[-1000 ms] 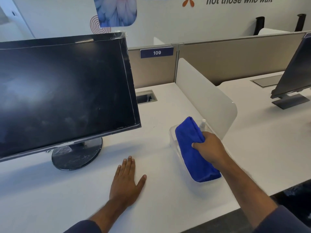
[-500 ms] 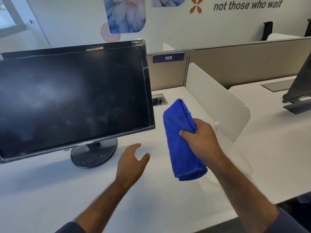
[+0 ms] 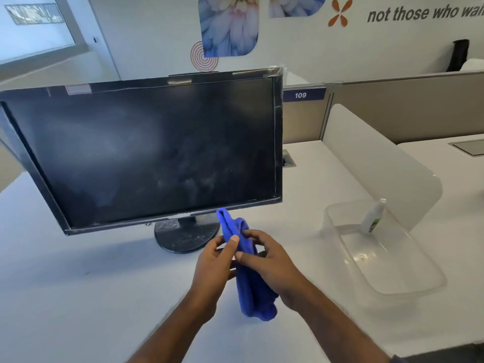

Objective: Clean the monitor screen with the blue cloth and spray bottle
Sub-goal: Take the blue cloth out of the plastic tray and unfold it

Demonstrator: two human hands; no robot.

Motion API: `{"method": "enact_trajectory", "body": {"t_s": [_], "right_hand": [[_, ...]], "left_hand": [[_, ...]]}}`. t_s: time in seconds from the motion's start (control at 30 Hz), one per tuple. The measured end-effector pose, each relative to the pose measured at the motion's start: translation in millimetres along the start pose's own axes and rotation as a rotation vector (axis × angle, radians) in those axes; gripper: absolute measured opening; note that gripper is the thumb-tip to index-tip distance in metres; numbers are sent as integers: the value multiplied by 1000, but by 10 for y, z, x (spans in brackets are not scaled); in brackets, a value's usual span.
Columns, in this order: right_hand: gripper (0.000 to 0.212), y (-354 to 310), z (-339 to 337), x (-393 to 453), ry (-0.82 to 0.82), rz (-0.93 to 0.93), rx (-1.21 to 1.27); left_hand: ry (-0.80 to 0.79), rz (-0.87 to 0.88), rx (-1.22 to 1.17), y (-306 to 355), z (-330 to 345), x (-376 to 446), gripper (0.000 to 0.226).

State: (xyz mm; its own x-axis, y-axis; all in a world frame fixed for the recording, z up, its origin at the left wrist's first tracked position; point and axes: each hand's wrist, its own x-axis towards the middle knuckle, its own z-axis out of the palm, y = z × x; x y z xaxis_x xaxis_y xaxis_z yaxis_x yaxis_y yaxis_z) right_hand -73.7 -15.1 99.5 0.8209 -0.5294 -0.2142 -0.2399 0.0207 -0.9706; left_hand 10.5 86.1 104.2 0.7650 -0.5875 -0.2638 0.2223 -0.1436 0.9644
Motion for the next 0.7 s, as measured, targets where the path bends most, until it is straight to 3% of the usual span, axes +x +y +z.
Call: {"method": "enact_trajectory", "body": {"t_s": [0.13, 0.3, 0.5, 0.7], "right_hand": [[48, 56, 185, -22, -45, -25, 69], [53, 129, 391, -31, -5, -36, 44], [33, 120, 474, -5, 62, -39, 100], [35, 194, 539, 50, 142, -78, 40]], "left_hand": [[61, -79, 36, -81, -220, 4, 19], [-9, -146, 31, -146, -402, 6, 27], [-56, -156, -45, -149, -525, 0, 31], [-110, -160, -38, -169, -519, -15, 34]]}}
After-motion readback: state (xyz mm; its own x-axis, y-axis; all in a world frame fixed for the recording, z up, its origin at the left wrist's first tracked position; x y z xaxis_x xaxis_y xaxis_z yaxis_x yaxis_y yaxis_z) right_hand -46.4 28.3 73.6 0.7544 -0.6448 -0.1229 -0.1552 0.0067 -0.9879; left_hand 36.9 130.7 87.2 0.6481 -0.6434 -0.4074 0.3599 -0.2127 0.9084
